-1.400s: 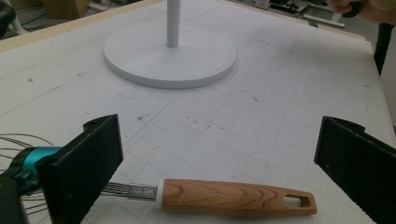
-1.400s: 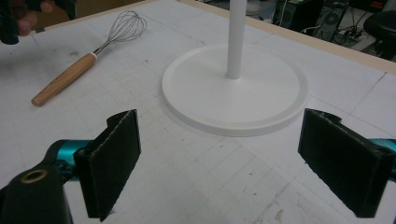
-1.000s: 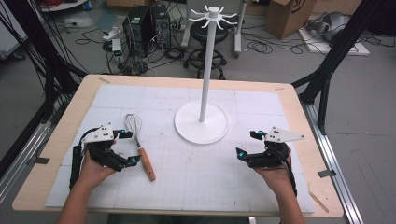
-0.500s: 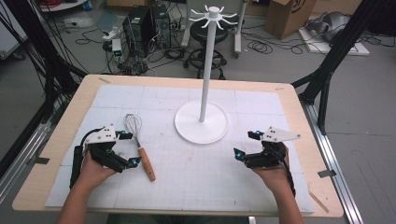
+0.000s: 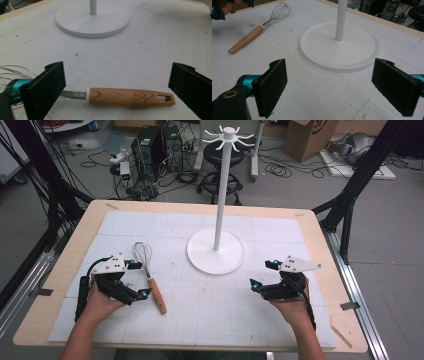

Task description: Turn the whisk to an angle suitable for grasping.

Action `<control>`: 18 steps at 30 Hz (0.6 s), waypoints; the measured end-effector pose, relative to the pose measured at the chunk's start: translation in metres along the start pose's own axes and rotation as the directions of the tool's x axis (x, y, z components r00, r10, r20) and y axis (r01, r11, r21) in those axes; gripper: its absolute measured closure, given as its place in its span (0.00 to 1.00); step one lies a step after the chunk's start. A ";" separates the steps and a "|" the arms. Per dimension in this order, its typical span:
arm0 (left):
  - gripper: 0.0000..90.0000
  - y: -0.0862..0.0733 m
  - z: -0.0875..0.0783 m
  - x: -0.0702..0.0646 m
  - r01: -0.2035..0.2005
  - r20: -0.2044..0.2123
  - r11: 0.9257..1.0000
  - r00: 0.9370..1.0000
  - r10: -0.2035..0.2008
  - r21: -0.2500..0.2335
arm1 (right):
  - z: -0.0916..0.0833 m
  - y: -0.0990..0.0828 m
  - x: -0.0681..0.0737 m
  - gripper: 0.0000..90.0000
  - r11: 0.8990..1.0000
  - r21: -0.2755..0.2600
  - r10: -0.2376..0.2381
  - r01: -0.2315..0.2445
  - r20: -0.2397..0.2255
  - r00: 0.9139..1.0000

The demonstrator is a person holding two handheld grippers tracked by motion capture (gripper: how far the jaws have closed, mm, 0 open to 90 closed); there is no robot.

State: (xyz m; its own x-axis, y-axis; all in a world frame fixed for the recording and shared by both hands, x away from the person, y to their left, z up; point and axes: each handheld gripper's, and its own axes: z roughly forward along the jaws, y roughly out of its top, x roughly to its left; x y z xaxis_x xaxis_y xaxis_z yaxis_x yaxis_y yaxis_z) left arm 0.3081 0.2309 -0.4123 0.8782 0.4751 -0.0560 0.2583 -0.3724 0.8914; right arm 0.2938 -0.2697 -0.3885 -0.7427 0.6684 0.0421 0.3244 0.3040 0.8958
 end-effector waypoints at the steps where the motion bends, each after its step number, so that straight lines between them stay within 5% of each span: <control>1: 0.02 0.001 0.000 0.000 -0.003 -0.001 1.000 1.000 0.003 0.001 | -0.001 0.000 -0.001 0.14 1.000 -0.005 0.001 -0.001 0.003 1.000; 14: 0.02 0.006 0.011 -0.009 -0.073 -0.013 0.987 0.997 0.075 0.141 | -0.002 0.000 -0.002 0.14 1.000 -0.009 -0.001 0.001 0.008 1.000; 18: 0.21 0.004 0.005 -0.013 -0.109 0.050 0.983 0.993 0.102 0.150 | -0.001 -0.001 -0.002 0.14 1.000 -0.005 0.007 -0.007 0.007 1.000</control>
State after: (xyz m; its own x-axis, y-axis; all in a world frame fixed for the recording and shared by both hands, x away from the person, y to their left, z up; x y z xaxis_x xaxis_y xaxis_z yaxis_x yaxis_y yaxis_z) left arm 0.3001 0.2194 -0.4099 0.9192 0.3937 0.0131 0.2185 -0.5372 0.8146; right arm 0.2940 -0.2719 -0.3885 -0.7364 0.6751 0.0453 0.3265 0.2959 0.8977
